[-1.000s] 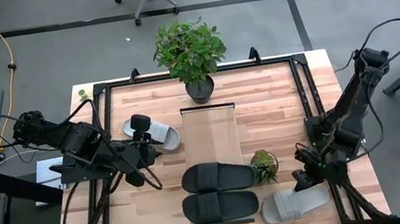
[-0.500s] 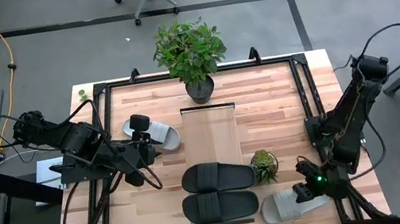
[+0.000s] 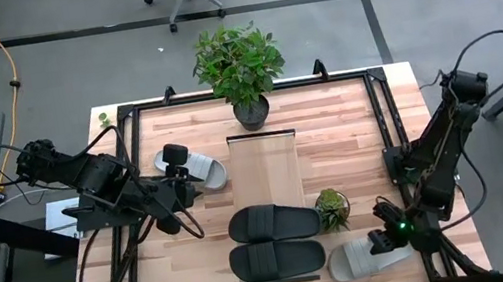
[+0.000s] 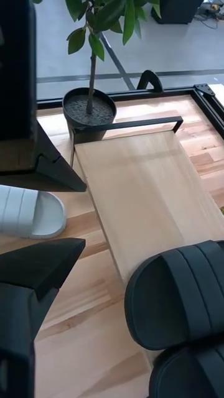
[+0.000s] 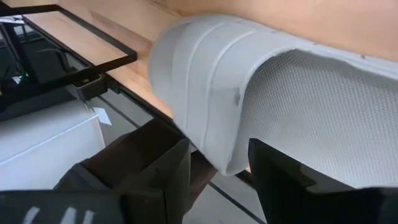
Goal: Pick and place slides into the shelf
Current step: Put the bottom gray slide into the shelf
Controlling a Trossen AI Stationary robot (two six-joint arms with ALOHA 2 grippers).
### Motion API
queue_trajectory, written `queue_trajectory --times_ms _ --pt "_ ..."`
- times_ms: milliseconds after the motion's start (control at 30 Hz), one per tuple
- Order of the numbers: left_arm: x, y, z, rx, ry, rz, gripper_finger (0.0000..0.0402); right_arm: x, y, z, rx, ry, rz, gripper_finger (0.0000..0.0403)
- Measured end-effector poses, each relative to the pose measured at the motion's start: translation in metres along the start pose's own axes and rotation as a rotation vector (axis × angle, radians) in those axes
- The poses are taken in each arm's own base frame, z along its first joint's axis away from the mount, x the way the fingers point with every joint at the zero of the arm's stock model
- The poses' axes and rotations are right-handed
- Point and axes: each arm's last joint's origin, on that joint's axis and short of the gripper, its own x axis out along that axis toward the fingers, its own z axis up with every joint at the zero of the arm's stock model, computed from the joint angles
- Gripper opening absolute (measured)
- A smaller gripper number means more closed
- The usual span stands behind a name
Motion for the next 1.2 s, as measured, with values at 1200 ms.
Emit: queue_trajectory --times_ms 1200 --pt "0.0 0.0 -0.001 0.009 0.012 -0.001 0.0117 0.053 -0.002 -0.014 0.006 -0.061 0.111 0.0036"
